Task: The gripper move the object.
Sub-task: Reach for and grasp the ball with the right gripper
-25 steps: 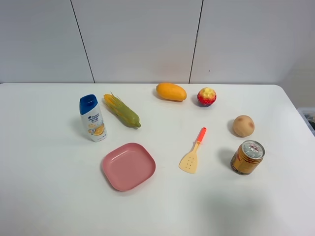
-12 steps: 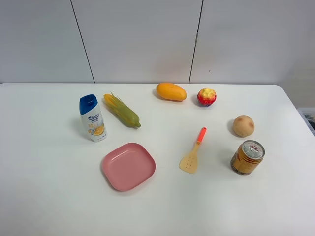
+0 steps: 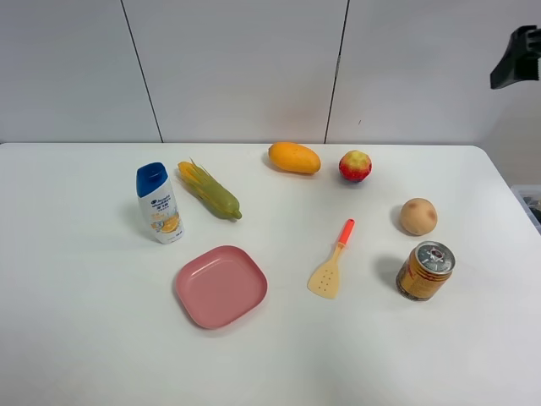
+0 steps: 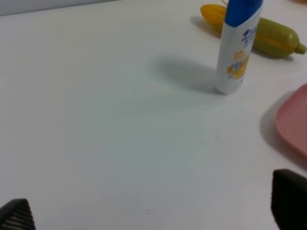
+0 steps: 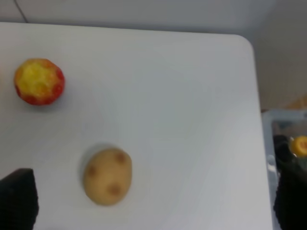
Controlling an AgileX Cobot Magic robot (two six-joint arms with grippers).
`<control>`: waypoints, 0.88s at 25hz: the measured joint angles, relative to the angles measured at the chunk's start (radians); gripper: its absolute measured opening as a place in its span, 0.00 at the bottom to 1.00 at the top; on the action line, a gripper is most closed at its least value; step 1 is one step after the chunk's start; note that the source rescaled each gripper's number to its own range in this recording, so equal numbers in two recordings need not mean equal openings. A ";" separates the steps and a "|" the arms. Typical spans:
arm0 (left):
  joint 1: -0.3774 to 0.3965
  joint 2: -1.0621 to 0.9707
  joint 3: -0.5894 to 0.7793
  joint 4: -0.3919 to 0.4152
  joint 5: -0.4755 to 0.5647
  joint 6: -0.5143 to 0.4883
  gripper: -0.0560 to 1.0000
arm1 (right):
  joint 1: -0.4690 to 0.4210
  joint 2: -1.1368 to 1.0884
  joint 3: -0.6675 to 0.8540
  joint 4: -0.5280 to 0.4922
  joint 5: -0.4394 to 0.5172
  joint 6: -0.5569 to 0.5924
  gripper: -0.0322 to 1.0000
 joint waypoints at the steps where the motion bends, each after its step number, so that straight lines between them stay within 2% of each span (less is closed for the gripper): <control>1: 0.000 0.000 0.000 0.000 0.000 0.000 1.00 | 0.004 0.043 -0.023 0.014 0.000 -0.019 1.00; 7: 0.000 0.000 0.000 0.000 0.000 0.000 1.00 | 0.036 0.263 -0.139 0.071 -0.003 -0.083 1.00; 11: 0.000 0.000 0.000 0.000 0.000 0.000 1.00 | 0.098 0.379 -0.180 0.078 -0.018 -0.119 1.00; 16: 0.000 0.000 0.000 0.000 0.000 0.000 1.00 | 0.198 0.482 -0.191 0.039 -0.127 -0.126 1.00; 22: 0.000 0.000 0.000 0.000 0.000 0.000 1.00 | 0.240 0.581 -0.195 0.022 -0.253 -0.126 1.00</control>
